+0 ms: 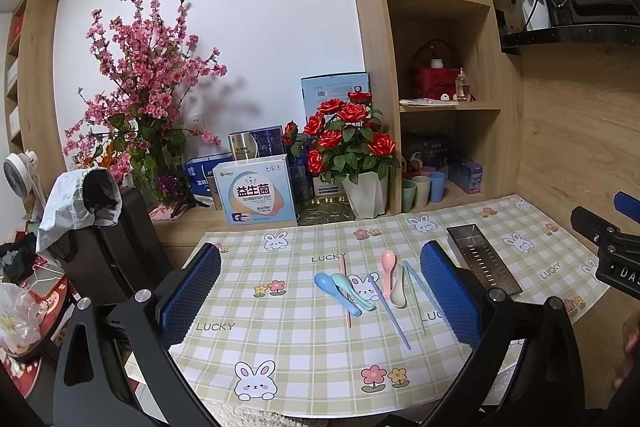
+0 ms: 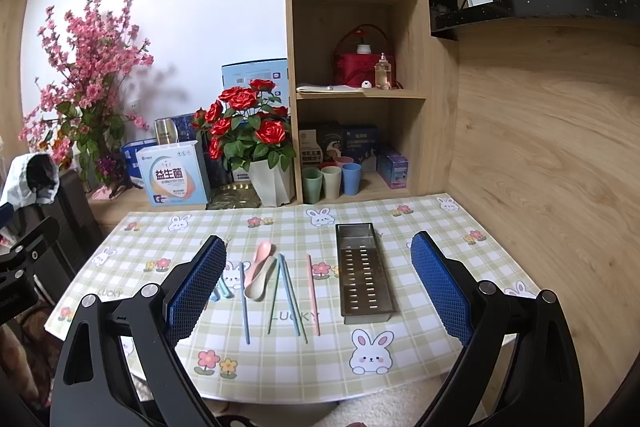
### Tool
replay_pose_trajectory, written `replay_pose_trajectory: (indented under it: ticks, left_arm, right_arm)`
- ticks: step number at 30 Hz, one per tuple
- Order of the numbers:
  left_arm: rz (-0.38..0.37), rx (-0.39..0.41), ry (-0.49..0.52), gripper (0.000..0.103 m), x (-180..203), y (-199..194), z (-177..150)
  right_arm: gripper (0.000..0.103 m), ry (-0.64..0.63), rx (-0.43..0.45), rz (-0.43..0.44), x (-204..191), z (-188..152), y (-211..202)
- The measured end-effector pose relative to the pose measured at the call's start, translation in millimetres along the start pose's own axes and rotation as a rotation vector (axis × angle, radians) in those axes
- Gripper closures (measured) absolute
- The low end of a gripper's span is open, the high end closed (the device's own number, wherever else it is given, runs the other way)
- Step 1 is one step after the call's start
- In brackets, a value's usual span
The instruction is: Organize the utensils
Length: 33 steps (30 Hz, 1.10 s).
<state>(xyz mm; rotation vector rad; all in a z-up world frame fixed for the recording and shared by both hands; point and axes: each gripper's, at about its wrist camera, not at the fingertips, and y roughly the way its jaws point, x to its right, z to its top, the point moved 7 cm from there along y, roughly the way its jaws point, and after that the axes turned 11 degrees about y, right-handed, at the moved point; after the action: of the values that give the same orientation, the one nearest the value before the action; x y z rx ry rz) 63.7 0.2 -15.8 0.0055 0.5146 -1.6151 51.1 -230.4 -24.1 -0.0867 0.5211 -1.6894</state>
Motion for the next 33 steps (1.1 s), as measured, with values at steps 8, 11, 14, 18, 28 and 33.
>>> replay_pose_trajectory:
  ticks: [8,11,14,18,28,33]
  left_arm:
    - [-0.001,-0.001,-0.004,0.005,-0.4,0.0,-1.0]
    - [-0.003,-0.001,-0.005,0.005,-0.7,-0.1,-0.7]
    - [-0.004,-0.004,-0.015,0.005,-2.6,0.2,-1.9]
    - [-0.004,-0.004,-0.017,0.005,-3.7,-0.2,-2.1]
    - [-0.004,-0.009,-0.018,0.005,-3.9,1.3,-4.1]
    - [-0.004,-0.010,-0.019,0.005,-4.1,1.5,-4.6]
  right_arm:
    - [0.012,0.001,0.000,-0.001,-0.5,-1.4,0.4]
    - [0.012,-0.001,-0.001,-0.001,-0.2,-0.8,0.5]
    - [0.012,-0.001,0.000,-0.001,-0.9,-1.3,-1.2]
    - [0.012,-0.001,-0.001,-0.003,-0.7,-0.6,-1.2]
    - [0.012,0.002,-0.005,-0.004,-1.6,-2.9,0.8]
    - [0.012,0.004,-0.006,-0.004,-1.9,-4.7,0.9]
